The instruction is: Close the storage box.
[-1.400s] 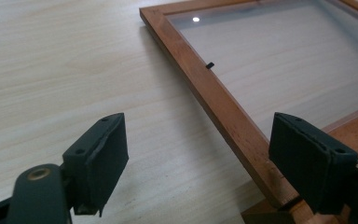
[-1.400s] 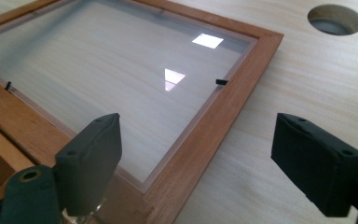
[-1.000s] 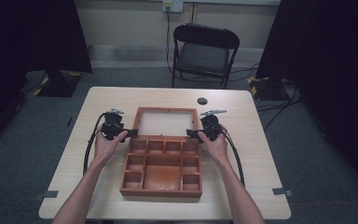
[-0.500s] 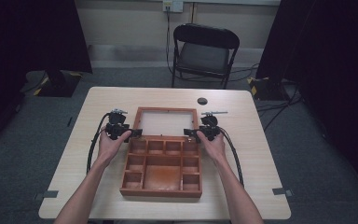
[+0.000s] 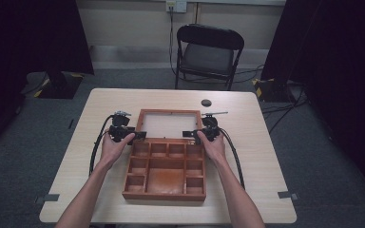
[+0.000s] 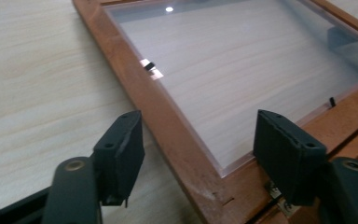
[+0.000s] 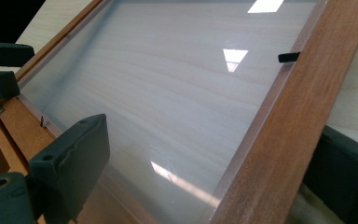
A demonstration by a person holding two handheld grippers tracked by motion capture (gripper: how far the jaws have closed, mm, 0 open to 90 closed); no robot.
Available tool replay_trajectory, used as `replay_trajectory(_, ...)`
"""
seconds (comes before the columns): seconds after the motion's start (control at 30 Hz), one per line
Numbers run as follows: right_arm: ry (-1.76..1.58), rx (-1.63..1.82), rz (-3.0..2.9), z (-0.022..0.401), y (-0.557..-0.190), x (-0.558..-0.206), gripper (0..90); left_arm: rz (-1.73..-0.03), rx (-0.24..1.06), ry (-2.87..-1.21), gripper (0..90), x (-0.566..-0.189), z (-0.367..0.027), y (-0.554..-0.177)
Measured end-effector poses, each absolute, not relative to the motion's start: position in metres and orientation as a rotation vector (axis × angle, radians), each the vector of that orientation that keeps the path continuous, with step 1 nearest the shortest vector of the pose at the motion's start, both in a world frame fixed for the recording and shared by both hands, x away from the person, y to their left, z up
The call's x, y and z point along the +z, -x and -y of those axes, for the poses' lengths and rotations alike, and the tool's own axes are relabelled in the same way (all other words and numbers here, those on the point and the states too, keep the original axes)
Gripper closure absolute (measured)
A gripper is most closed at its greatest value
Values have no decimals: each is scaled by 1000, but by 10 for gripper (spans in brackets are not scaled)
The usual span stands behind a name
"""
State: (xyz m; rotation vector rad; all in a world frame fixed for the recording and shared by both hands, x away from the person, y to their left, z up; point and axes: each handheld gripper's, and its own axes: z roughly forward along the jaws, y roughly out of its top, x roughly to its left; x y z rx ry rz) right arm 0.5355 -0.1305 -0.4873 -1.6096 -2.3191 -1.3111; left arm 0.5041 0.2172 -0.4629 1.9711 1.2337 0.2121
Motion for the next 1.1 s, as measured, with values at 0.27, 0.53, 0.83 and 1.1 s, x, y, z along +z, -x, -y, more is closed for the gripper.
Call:
replay_trajectory(0.27, 1595, -1412, 2250, 143, -534, -490, 196, -1240, 191, -1961, 323, -465, -219, -505)
replay_trajectory(0.53, 1576, -1476, 2229, 149, -535, -489, 282, -1243, 193, -1952, 287, -464, -222, -506)
replay_trajectory(0.83, 1559, -1578, 2267, 150, -531, -476, 392, -1202, 293, -2020, 266, -453, -215, -502)
replay_trajectory(1.1, 1549, -1614, 2275, 151, -529, -472, 421, -1193, 272, -2009, 267, -452, -216, -502)
